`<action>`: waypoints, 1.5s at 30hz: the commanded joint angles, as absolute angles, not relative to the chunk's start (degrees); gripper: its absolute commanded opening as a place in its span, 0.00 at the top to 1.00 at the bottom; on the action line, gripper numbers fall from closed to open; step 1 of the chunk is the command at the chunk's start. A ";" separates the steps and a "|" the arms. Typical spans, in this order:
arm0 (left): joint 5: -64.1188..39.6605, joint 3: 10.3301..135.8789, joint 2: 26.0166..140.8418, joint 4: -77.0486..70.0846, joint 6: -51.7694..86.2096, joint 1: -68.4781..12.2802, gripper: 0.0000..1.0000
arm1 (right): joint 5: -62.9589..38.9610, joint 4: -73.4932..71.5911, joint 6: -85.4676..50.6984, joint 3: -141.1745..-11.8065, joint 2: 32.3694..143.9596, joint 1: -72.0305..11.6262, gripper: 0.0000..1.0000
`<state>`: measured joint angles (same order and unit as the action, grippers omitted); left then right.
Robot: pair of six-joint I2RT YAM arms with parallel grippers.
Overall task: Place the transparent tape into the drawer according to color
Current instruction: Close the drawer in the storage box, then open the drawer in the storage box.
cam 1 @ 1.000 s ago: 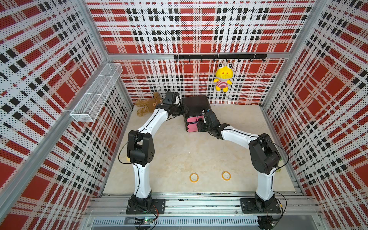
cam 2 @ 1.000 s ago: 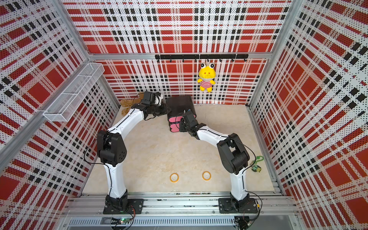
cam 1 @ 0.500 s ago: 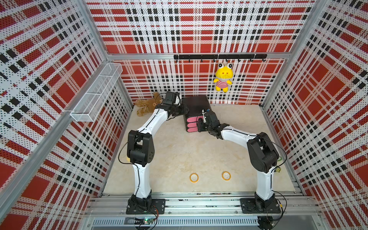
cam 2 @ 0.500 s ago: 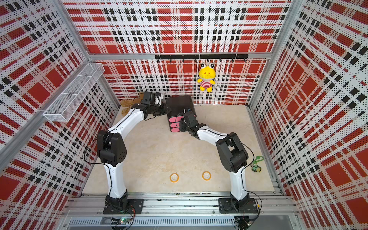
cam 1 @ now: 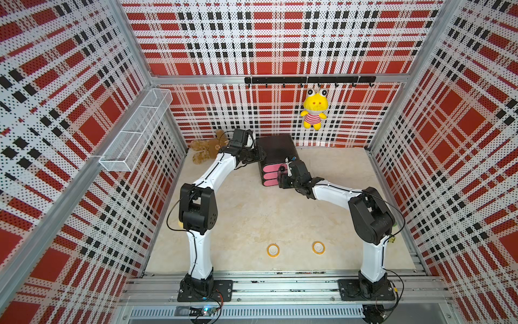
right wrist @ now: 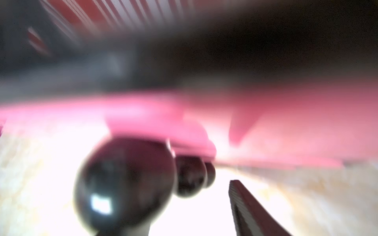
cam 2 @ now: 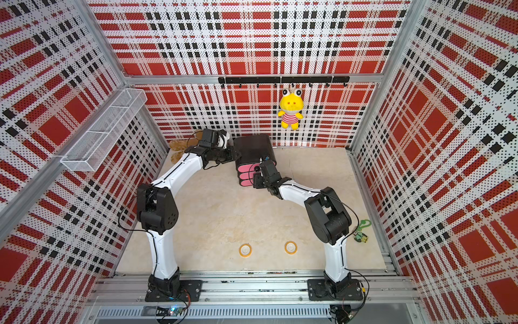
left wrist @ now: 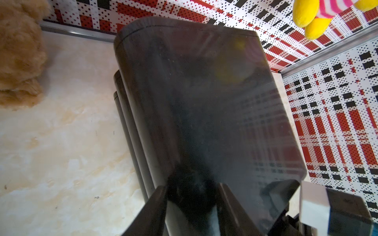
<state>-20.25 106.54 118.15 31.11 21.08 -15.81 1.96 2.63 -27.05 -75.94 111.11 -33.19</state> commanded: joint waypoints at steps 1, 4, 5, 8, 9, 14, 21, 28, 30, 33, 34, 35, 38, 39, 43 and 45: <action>-20.92 105.94 121.63 37.65 19.80 -16.87 0.51 | 0.15 3.67 -27.33 -73.65 104.00 -32.87 0.32; -21.00 106.17 121.79 37.84 19.69 -16.87 0.50 | -1.98 4.18 -27.42 -71.43 102.05 -32.74 0.29; -21.01 106.17 121.84 37.88 19.61 -16.90 0.50 | -3.06 4.54 -27.49 -71.37 102.23 -32.62 0.28; -21.12 106.13 122.15 37.88 19.45 -16.96 0.50 | -6.00 5.36 -27.13 -72.02 104.55 -32.17 0.27; -21.25 106.15 122.17 37.88 19.45 -16.92 0.50 | -6.66 5.27 -26.86 -72.20 105.31 -32.17 0.27; -21.36 106.41 122.26 37.88 19.27 -16.87 0.50 | -7.59 5.02 -26.21 -73.03 108.10 -32.17 0.27; -21.53 106.61 122.69 37.98 19.24 -16.70 0.50 | -4.78 2.26 -25.88 -72.15 111.05 -32.17 0.28; -21.70 106.61 122.70 37.97 19.07 -16.70 0.50 | -1.96 -1.40 -26.22 -72.42 114.98 -32.17 0.33; -21.71 106.63 122.70 37.97 19.10 -16.68 0.50 | -0.98 -0.96 -25.70 -73.55 116.03 -32.41 0.35; -21.71 106.61 122.76 37.97 19.02 -16.61 0.50 | 0.75 0.05 -24.66 -75.22 117.06 -32.86 0.36; -21.77 106.61 122.78 37.97 19.07 -16.61 0.50 | 1.25 0.17 -24.29 -75.65 117.25 -33.02 0.36; -21.80 106.66 122.86 37.96 19.06 -16.55 0.50 | 1.48 0.18 -24.18 -75.97 117.41 -33.08 0.37; -21.88 106.70 123.00 37.97 19.07 -16.54 0.50 | 2.48 0.09 -23.71 -76.71 117.96 -33.22 0.38; -21.97 106.75 123.05 37.97 19.03 -16.54 0.50 | 2.92 0.02 -23.67 -76.88 118.17 -33.29 0.39; -21.97 106.79 123.05 37.97 18.91 -16.55 0.50 | 3.79 -0.90 -23.29 -77.09 118.66 -33.78 0.41; -21.97 106.71 123.05 37.97 18.91 -16.52 0.50 | 5.19 -2.21 -22.79 -76.05 118.11 -34.50 0.41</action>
